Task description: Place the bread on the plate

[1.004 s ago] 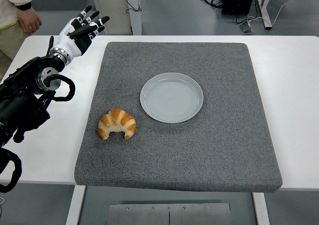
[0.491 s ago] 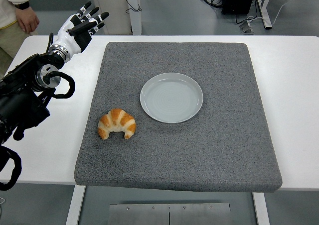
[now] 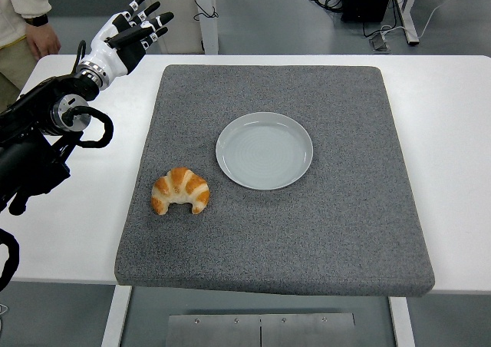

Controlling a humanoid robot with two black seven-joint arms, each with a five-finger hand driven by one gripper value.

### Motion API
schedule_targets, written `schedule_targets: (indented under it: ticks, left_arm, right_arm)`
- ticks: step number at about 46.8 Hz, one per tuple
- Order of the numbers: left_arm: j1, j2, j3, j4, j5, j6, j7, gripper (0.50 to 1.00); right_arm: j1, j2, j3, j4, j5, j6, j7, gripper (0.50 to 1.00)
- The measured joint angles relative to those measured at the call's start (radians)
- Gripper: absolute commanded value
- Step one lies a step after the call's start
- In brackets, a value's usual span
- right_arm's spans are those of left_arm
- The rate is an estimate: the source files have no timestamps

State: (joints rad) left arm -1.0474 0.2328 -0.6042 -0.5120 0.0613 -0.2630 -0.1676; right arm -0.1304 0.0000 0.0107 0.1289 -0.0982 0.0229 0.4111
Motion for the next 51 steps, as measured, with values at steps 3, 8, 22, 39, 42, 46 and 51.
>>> schedule_targets:
  ticks: [3, 8, 22, 39, 42, 46, 51]
  left_arm:
    - [0.004, 0.030, 0.023, -0.060, 0.006, 0.010, 0.000, 0.975]
    - [0.004, 0.071, 0.079, -0.140, 0.009, 0.065, -0.001, 0.974]
    - [0.002, 0.147, 0.099, -0.335, 0.062, 0.124, -0.001, 0.975]
    - [0.003, 0.235, 0.156, -0.484, 0.193, 0.202, 0.025, 0.975]
    - [0.003, 0.242, 0.162, -0.485, 0.193, 0.202, 0.028, 0.975]
    - [0.003, 0.253, 0.162, -0.499, 0.194, 0.202, 0.028, 0.975]
    - [0.006, 0.301, 0.178, -0.582, 0.214, 0.201, 0.028, 0.975]
  right_arm:
    - [0.000, 0.000, 0.000, 0.000, 0.000, 0.000, 0.000, 1.000]
    - [0.000, 0.000, 0.000, 0.000, 0.000, 0.000, 0.000, 1.000]
    - [0.000, 0.000, 0.000, 0.000, 0.000, 0.001, 0.000, 1.000]
    - [0.000, 0.000, 0.000, 0.000, 0.000, 0.001, 0.000, 1.000]
    - [0.000, 0.000, 0.000, 0.000, 0.000, 0.001, 0.000, 1.000]
    - [0.000, 0.000, 0.000, 0.000, 0.000, 0.000, 0.000, 1.000]
    - [0.000, 0.000, 0.000, 0.000, 0.000, 0.001, 0.000, 1.000]
